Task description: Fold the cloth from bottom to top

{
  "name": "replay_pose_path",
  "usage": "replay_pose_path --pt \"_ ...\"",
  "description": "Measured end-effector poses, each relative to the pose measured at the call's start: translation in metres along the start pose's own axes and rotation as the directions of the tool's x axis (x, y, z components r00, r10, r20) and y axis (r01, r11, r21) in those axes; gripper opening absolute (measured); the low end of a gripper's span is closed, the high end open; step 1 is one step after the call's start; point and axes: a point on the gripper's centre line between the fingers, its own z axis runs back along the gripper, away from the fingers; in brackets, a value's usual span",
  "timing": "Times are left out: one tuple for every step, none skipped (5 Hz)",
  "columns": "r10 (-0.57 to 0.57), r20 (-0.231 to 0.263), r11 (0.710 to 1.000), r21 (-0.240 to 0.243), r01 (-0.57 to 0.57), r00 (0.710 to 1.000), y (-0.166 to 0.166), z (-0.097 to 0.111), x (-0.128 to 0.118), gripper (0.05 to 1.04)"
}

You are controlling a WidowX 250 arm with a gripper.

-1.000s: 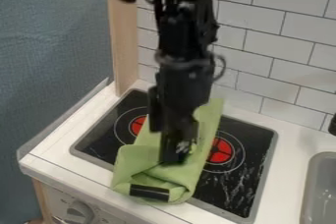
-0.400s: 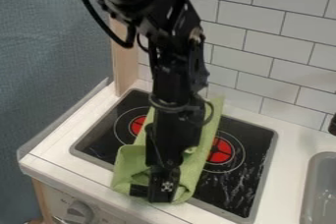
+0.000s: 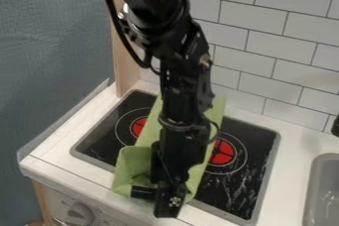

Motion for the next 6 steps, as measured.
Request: replay_pose_path --pt "0.009 -0.015 1.000 -0.019 -0.009 1.000 0.0027 -0.0098 0.0023 0.999" --pt "0.023 -0.027 0.999 -0.029 -0.024 0.999 0.0076 -0.0155 0.0033 0.943" --pt "0.048 -0.034 0.998 -0.026 -0.049 0.998 0.0081 -0.0163 0.0023 0.681" --pt "0.056 -0.034 0.998 -0.020 -0.057 0.998 0.0072 -0.0167 0.0029 0.475" --pt "0.065 -0.040 0.998 -0.015 -0.066 0.997 0.0070 -0.0167 0.0028 0.336" --pt "0.064 -0.054 0.998 -0.018 -0.065 0.997 0.0060 -0.0162 0.0009 0.233"
